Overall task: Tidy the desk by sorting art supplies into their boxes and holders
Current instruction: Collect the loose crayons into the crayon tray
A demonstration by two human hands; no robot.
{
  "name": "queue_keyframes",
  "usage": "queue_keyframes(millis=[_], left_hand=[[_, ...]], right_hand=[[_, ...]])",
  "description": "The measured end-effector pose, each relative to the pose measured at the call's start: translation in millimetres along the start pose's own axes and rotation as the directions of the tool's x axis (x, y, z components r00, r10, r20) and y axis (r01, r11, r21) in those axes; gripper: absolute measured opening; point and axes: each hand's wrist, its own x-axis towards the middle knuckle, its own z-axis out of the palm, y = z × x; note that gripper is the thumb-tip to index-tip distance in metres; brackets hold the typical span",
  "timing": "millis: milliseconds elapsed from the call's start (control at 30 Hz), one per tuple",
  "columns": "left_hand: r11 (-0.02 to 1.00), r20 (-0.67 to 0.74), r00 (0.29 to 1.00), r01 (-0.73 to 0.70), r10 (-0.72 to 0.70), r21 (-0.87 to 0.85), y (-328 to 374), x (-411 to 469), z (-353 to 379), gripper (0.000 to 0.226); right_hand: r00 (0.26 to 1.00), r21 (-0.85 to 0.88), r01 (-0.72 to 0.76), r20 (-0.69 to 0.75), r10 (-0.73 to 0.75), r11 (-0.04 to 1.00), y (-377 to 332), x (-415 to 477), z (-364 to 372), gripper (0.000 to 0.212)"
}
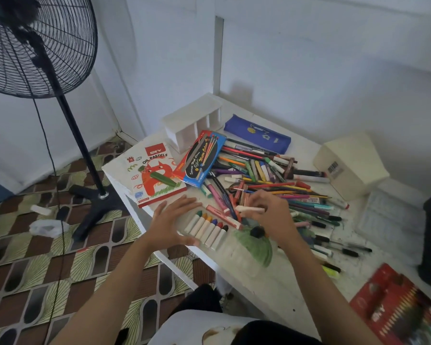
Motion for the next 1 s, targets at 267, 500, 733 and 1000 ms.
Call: queue_keyframes(millis=[267,500,733,1000], left_hand=[[1.000,-0.009,1.000,0.008,-0.008,0.003,0.6,-0.4,-0.8,0.088],[1.000,-0.011,1.000,-0.006,0.005,-0.009,0.6,-0.3,0.3,0.089],[0.999,0.009,0.999,-0.033,0.033,0.041,0.3,-0.8,-1.5,0.088],[0.993,-0.007,0.997,-0.080,0.081,0.087,1.1,-1.7,-2.7,0.107]], right_hand=[[0.990,-0.159,0.072,0.131,-0.051,0.985,-9.2,-23.6,15.7,0.024],[0.999,-0.142,0.012,-0.037,-0.017,0.990,-19.5,-41.7,27.8,0.014],[0.971,-0.217,0.239,0.035,-0.238,0.946,-24.6,-59.6,35.6,0.012],[0.976,-0.345,0.205,0.005,-0.217,0.916,-16.9,-82.5,62.6,0.005]])
